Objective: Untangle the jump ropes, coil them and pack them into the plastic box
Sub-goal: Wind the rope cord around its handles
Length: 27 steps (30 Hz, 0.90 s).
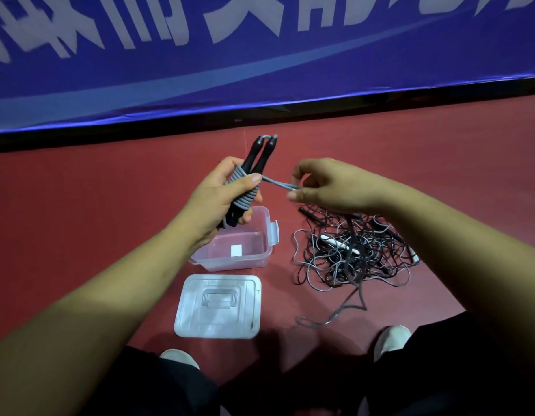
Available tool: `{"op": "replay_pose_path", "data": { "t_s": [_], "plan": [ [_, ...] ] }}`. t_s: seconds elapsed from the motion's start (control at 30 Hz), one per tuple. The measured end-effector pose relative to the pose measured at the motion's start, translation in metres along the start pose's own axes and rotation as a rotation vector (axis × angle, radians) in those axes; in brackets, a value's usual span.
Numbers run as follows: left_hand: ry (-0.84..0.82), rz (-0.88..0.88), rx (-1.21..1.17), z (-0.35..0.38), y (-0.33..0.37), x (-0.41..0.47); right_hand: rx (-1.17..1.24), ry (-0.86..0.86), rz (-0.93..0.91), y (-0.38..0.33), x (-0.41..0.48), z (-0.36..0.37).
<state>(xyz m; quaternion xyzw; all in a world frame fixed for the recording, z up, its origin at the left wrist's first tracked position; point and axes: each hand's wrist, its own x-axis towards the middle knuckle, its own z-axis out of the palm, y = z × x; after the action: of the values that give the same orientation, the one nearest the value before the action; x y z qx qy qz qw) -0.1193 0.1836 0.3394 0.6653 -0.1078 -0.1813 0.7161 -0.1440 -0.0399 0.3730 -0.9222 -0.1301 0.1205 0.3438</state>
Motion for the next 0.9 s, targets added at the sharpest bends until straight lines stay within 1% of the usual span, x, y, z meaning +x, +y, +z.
{"op": "replay_pose_path", "data": {
  "t_s": [0.1, 0.17, 0.3, 0.37, 0.43, 0.53, 0.63, 0.7, 0.77, 0.83, 0.9],
  "plan": [
    [0.093, 0.008, 0.069, -0.007, 0.005, 0.001, -0.107, 0.028, 0.0, -0.004, -0.007, -0.008],
    [0.125, 0.024, 0.17, -0.014, 0.008, 0.002, -0.108, 0.048, 0.0, -0.01, -0.014, -0.012],
    [0.15, 0.023, 0.359, -0.019, 0.003, -0.003, -0.023, 0.023, 0.013, -0.026, -0.03, -0.01],
    [0.165, 0.022, 0.446, -0.014, -0.004, -0.007, -0.091, -0.003, -0.015, -0.034, -0.033, -0.003],
    [0.183, 0.022, 0.51, -0.009, -0.007, -0.01, -0.17, 0.02, -0.029, -0.037, -0.032, 0.001],
    [0.19, 0.034, 0.57, -0.008, -0.006, -0.013, -0.198, 0.085, -0.029, -0.035, -0.032, 0.002],
    [0.195, 0.062, 0.608, -0.012, -0.001, -0.015, -0.208, 0.076, -0.036, -0.031, -0.029, 0.001],
    [0.195, 0.08, 0.624, -0.016, 0.001, -0.01, -0.181, 0.061, -0.033, -0.031, -0.026, 0.0],
    [0.186, 0.117, 0.695, -0.021, 0.001, -0.003, -0.115, 0.038, -0.032, -0.034, -0.024, 0.0],
    [0.176, 0.15, 0.867, -0.022, 0.0, 0.002, -0.037, 0.019, -0.036, -0.037, -0.021, 0.002],
    [0.173, 0.162, 1.068, -0.017, -0.001, 0.003, 0.094, 0.019, -0.028, -0.039, -0.017, 0.003]
  ]
}}
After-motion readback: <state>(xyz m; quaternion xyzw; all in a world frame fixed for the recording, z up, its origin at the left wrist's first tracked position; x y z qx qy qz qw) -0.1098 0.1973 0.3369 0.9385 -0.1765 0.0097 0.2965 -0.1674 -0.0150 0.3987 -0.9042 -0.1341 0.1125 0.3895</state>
